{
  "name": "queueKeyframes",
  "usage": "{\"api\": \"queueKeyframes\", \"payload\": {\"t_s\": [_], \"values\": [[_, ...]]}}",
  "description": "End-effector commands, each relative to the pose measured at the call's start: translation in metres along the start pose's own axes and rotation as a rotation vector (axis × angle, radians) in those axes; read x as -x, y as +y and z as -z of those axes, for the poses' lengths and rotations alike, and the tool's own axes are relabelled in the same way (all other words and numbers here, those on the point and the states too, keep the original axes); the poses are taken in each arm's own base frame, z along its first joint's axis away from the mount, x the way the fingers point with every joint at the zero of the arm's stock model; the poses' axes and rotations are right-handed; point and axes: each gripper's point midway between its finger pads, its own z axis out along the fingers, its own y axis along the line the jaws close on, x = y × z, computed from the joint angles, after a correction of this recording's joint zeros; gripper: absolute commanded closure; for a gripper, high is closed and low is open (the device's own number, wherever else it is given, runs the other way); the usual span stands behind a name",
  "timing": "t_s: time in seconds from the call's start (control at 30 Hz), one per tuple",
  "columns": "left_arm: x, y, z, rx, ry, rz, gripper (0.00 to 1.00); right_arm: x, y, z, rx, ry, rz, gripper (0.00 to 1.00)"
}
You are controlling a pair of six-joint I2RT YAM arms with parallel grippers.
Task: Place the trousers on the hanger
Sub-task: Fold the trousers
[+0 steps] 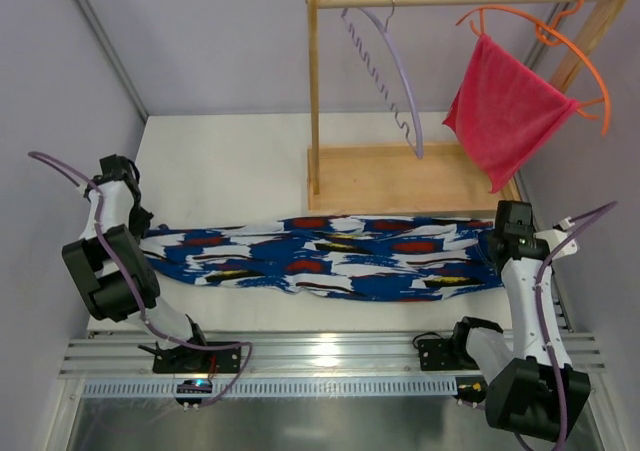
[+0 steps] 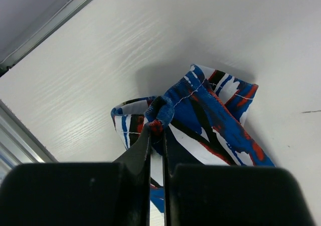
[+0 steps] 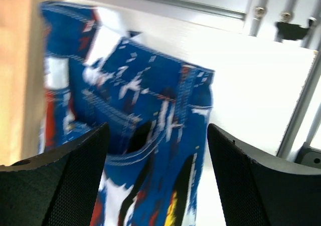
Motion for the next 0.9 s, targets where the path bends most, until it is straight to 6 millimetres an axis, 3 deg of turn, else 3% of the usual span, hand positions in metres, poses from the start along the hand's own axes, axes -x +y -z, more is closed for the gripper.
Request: {"api": "queueKeyframes", "payload": {"t_s": [0.0,0.2,0.47,0.5,0.63,0.67,0.87], "values": [[0.002,0.013,0.002,0.062,-0.038,0.035,1.0,-0.005,-0.025,-0.018,-0.082,-0.005,-0.041,0.2],[0.014,0.008,0.012,0.035,-0.048,0.095,1.0,-0.001,-0.05,-0.037,-0.213,0.003,-0.08,0.19],[0.015,0.008,0.01,0.048,-0.04,0.107,1.0,-0.008,-0.051,-0.07,-0.235,0.024,-0.121,0.25],[0.012,0.01,0.008,0.052,-0.034,0.105,1.0,-0.01,-0.051,-0.073,-0.234,0.036,-0.121,0.34],[0.002,0.016,0.001,0.076,-0.019,0.103,1.0,-0.002,-0.061,-0.077,-0.297,0.014,-0.122,0.92],[0.001,0.02,0.0,0.095,-0.022,0.114,1.0,0.0,-0.065,-0.076,-0.317,0.011,-0.12,0.96],[-0.008,0.032,-0.003,0.121,-0.006,0.135,1.0,0.018,-0.106,-0.059,-0.481,-0.009,-0.108,0.96]]}}
